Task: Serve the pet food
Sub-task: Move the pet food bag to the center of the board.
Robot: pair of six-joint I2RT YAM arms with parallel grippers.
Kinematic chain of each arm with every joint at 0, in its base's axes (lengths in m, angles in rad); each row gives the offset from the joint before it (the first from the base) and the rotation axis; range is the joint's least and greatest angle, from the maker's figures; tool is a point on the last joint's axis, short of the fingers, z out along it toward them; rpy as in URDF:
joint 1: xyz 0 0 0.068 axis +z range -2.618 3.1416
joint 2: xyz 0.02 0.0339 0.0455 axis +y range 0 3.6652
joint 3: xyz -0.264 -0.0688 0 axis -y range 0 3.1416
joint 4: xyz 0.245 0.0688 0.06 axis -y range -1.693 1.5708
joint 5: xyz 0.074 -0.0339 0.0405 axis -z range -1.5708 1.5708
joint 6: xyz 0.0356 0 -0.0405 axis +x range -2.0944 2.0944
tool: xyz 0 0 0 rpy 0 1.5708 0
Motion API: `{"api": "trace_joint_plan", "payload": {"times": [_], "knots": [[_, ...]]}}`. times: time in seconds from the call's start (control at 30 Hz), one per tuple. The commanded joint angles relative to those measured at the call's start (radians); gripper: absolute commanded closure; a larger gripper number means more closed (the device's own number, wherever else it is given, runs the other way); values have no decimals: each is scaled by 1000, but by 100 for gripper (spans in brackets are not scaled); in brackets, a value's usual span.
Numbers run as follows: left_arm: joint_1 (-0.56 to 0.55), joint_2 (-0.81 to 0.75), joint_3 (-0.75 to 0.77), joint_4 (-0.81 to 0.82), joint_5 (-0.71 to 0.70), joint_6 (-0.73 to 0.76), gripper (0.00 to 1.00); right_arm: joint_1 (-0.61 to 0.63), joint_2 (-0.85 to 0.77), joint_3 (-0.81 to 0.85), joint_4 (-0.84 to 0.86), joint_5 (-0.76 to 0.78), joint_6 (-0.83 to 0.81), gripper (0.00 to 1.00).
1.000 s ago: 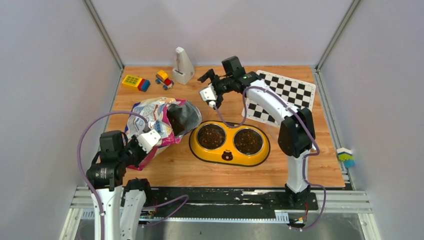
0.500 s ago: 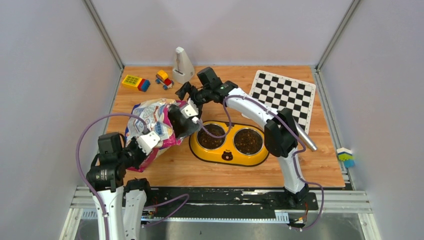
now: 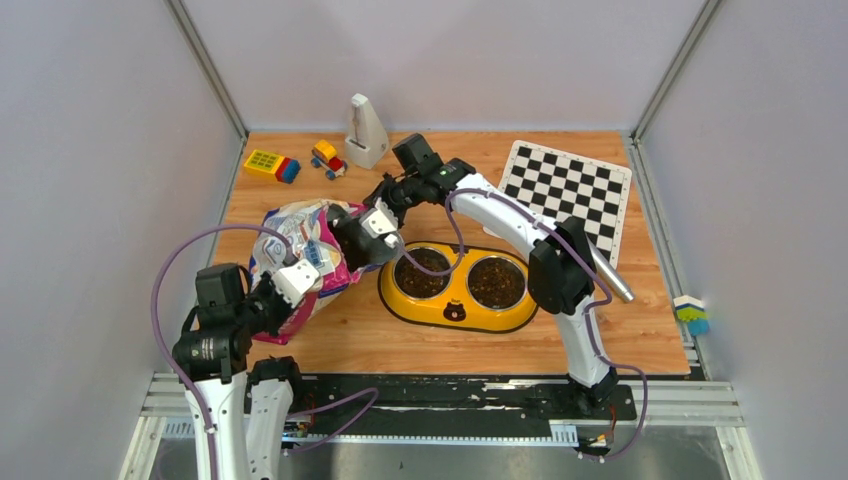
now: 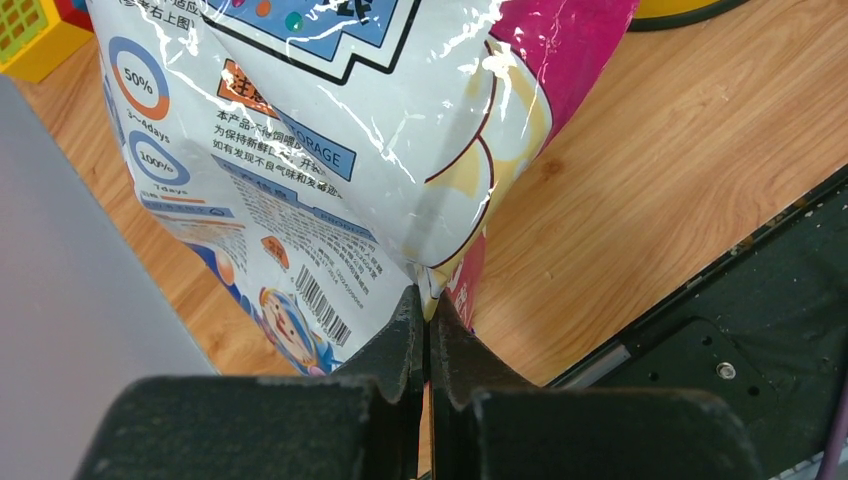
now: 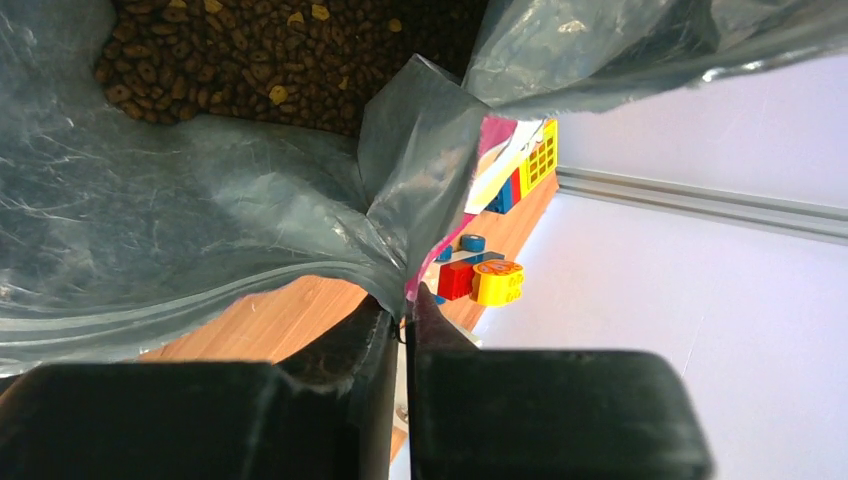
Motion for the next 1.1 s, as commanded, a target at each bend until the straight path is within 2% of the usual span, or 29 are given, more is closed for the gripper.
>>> {"api": "trace_joint_plan", "payload": {"times": [0.0,0.1,0.37,0.53,0.77,0.97,1.07], "knots": [[4,9,56,130,38,-23,100,11,-6,70,0,-35,11,100],[3,19,65,154,25,-36,100,11,-9,84,27,-16,37,100],[4,96,85,282,-49,-60,100,-14,-12,150,210,95,266,100],[3,196,186,374,-70,-81,100,-54,-18,183,237,118,376,100],[3,305,294,448,-13,-131,100,-136,-84,160,255,134,501,100],[-3,371,237,571,89,-223,100,-217,-163,145,279,116,612,100],[-25,417,188,649,76,-248,100,-250,-188,138,301,125,646,100]]}}
